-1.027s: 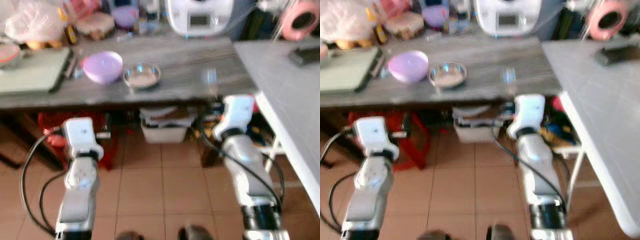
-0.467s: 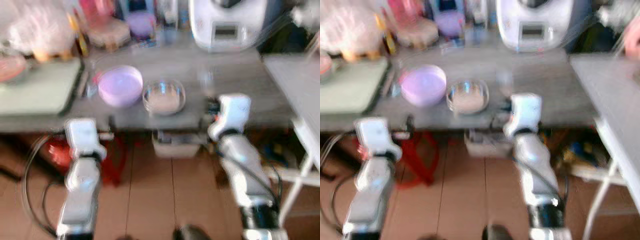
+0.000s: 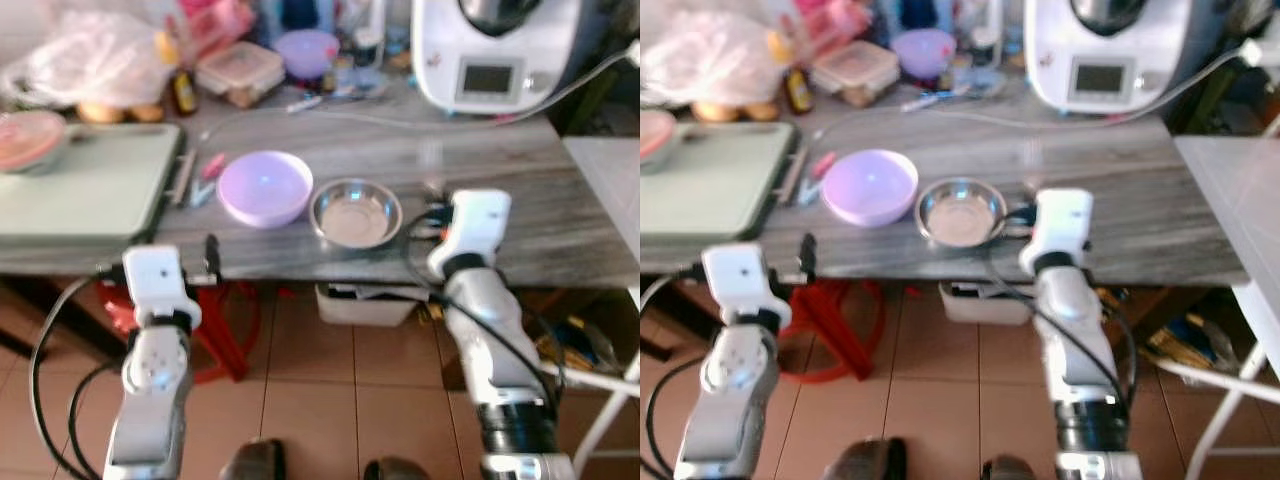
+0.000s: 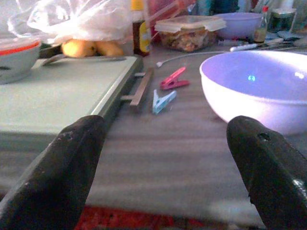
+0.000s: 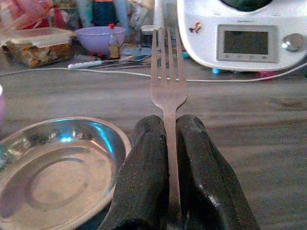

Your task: Setting the table

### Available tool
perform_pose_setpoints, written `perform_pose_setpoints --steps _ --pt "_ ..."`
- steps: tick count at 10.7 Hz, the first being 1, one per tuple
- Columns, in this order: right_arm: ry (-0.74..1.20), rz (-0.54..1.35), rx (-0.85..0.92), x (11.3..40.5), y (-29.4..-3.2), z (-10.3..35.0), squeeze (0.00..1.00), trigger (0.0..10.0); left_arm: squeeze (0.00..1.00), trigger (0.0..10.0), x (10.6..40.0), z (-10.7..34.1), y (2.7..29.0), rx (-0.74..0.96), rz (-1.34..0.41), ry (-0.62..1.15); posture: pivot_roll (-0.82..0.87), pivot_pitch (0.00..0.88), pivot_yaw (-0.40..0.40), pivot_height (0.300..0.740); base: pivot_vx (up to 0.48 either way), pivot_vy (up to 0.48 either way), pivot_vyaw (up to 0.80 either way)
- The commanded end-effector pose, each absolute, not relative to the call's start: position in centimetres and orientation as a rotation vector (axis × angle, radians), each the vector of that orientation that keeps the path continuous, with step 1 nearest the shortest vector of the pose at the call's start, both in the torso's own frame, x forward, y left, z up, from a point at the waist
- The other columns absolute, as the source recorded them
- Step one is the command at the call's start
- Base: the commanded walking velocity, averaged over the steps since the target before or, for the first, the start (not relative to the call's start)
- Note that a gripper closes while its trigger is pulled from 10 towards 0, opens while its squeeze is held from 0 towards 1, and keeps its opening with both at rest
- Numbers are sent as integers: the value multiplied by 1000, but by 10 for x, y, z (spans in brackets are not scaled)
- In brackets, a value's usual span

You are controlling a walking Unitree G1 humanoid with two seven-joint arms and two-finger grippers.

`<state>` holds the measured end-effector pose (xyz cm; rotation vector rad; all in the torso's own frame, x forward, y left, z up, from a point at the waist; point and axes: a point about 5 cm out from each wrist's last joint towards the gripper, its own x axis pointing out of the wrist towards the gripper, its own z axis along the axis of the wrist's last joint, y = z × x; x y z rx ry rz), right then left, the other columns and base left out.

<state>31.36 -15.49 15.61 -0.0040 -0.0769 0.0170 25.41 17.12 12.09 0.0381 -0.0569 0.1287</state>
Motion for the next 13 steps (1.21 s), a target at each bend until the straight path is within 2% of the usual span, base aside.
perform_pose_setpoints --steps 1,5,13 --pt "-56 -19 20 321 -162 157 0 10000 0 10000 248 122 178 57 145 -49 32 152 46 740 0 0 0" --pt "37 -68 81 341 -178 153 0 10000 0 10000 233 122 185 87 141 0 87 215 63 740 0 0 0" --pt "151 43 178 372 -153 158 0 10000 0 10000 223 126 183 98 101 49 114 269 88 740 0 0 0"
